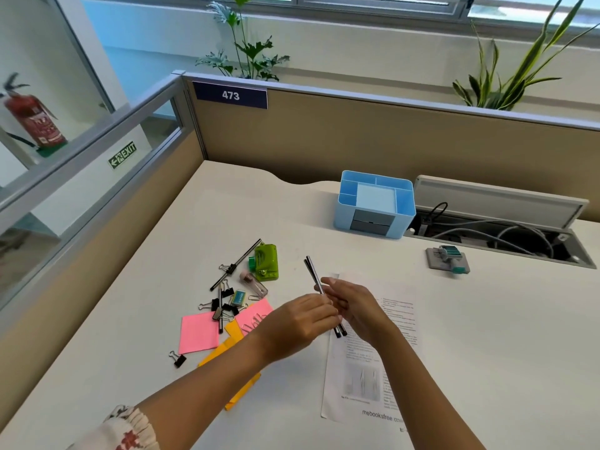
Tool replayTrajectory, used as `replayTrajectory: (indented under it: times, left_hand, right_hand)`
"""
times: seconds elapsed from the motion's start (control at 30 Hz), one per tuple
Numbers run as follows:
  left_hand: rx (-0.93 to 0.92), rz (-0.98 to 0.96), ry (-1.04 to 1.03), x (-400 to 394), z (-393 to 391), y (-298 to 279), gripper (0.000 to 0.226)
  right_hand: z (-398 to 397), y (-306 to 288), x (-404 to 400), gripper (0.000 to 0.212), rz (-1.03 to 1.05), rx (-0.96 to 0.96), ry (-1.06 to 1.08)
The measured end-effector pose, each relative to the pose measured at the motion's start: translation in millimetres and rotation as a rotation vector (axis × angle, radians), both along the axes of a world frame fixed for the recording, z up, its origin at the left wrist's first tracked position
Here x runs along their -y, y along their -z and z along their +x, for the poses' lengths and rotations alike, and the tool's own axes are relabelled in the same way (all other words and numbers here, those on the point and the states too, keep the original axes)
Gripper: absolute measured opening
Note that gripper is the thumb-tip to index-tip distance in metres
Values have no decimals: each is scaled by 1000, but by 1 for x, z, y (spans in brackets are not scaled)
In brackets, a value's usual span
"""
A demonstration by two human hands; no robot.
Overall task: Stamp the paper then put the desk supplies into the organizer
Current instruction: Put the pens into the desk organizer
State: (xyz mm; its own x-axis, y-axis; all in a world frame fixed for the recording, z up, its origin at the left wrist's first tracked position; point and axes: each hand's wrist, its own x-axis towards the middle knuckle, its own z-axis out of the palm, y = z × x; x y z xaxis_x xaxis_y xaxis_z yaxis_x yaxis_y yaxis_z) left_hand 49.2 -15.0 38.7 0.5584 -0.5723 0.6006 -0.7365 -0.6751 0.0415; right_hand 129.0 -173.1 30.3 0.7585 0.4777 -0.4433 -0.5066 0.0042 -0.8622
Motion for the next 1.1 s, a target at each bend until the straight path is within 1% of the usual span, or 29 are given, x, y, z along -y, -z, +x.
replayTrajectory:
  times: [0.23, 0.33, 0.43, 0.5, 0.6, 0.73, 0.8, 0.87, 0.93, 1.03, 1.1]
  left_hand:
    - [7, -33, -1, -3, 24, -2, 18]
    - [19, -61, -12, -4, 35, -4, 18]
    - [-23, -178, -64, -6, 44, 0, 16]
    - [-92, -367, -168, -8, 50, 3, 13]
    - [-184, -739, -381, -8, 57, -1, 14]
    - [-361, -1245, -541, -5, 67, -6, 20]
    - [-456, -1489, -608, -6, 73, -2, 17]
    - [-550, -1718, -620, -9, 77, 1, 13]
    - [-596, -1922, -602, -11, 80, 2, 13]
    - [-598, -2171, -586, -15, 85, 2, 8]
    - [-629, -2296, -588, -17, 88, 3, 7]
  right_hand:
    - [30, -13, -9, 34, -34, -1, -30]
    - [44, -15, -11, 32, -3, -45, -34]
    - [60, -21, -8, 28, 59, -69, 11]
    - [73, -27, -6, 26, 63, -34, 92]
    - [95, -38, -5, 22, 25, 48, 259]
    - [127, -44, -3, 26, -136, 275, 460]
    - [140, -45, -2, 25, -240, 405, 545]
    - [149, -48, -3, 23, -344, 542, 601]
    - [157, -50, -8, 21, -418, 686, 624]
    - [170, -51, -19, 16, -484, 888, 606]
    - [178, -49, -27, 13, -524, 991, 564]
